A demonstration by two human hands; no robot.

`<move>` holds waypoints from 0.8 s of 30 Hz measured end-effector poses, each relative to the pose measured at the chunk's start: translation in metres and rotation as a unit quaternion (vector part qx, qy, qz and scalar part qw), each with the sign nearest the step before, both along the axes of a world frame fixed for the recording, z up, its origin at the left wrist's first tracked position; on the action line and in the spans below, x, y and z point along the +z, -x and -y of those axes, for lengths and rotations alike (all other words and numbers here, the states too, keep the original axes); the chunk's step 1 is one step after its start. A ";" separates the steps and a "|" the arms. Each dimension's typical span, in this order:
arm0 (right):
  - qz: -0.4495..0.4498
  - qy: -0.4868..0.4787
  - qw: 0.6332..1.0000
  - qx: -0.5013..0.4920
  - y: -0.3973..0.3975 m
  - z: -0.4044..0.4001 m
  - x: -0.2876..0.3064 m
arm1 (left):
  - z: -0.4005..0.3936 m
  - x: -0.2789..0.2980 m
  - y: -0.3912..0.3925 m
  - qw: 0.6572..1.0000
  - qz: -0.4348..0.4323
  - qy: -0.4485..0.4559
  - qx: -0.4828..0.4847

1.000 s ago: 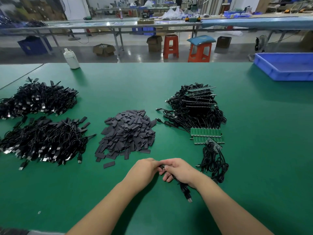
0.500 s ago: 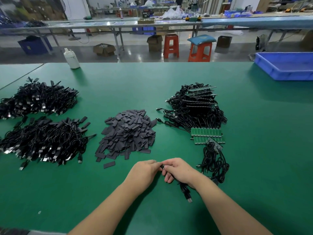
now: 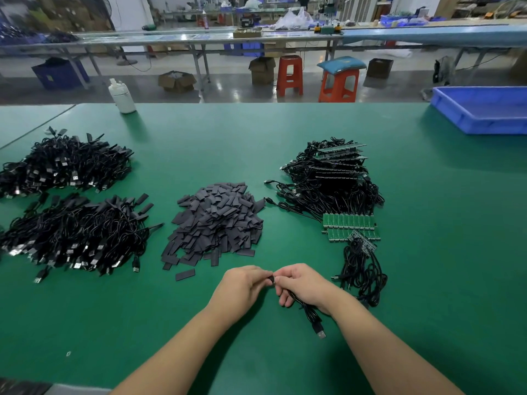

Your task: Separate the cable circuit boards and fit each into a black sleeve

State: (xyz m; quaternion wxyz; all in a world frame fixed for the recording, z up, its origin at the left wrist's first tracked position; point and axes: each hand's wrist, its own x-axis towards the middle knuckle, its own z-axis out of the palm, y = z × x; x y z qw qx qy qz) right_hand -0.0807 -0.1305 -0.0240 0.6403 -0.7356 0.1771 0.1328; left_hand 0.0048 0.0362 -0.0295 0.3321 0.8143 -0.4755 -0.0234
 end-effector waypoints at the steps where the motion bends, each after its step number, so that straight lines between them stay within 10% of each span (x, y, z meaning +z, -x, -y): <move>1: 0.001 0.006 1.000 0.002 0.000 0.000 0.000 | 0.000 0.000 0.000 1.000 -0.006 0.003 0.003; 24: -0.012 -0.037 0.999 -0.008 -0.001 0.002 0.001 | 0.000 0.009 -0.002 0.989 0.044 -0.143 0.006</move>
